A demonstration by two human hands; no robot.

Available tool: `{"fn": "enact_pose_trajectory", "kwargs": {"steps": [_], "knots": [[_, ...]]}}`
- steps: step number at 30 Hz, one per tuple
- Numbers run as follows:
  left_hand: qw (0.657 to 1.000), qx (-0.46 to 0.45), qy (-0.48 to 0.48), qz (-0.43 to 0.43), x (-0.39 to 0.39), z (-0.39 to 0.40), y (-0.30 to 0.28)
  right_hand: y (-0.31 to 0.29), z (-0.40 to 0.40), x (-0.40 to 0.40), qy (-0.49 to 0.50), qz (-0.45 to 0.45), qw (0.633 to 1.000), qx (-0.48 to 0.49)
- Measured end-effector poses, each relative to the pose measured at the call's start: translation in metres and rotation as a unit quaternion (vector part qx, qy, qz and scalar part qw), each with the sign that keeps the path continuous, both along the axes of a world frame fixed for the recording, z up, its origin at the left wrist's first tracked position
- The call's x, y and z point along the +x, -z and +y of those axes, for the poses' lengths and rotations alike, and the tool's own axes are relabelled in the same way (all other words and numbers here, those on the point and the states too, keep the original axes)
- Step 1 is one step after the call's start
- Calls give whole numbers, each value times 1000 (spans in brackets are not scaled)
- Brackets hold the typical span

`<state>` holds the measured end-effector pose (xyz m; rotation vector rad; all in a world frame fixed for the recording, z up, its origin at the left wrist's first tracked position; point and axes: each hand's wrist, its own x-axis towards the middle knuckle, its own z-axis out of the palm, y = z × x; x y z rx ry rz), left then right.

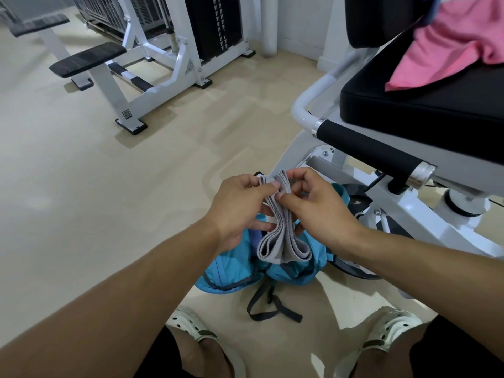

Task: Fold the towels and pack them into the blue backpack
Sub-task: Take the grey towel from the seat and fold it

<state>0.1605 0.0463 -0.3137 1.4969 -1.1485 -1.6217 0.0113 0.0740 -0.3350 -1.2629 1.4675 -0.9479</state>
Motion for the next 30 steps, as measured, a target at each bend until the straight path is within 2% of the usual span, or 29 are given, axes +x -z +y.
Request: {"fn": "enact_pose_trajectory", "kwargs": {"steps": [11,20,22,24,26,30], "knots": [[1000,-20,4,-6,0,2,-4,-1,0,-2,-26,-2,1000,2],[999,26,33,11,4,4,-13,0,1,-8,-104,98,988,-54],[999,13,44,-24,8,0,-13,0,-1,-9,-112,97,987,-66],[987,-55,70,-134,14,-8,-9,0,-4,-12,-126,98,985,-66],[960,-136,100,-222,24,-15,-8,-2,-6,-15,-154,88,982,-64],[907,-158,290,-262,40,-21,-11,-8,-9,-22,-213,46,974,-62]]}}
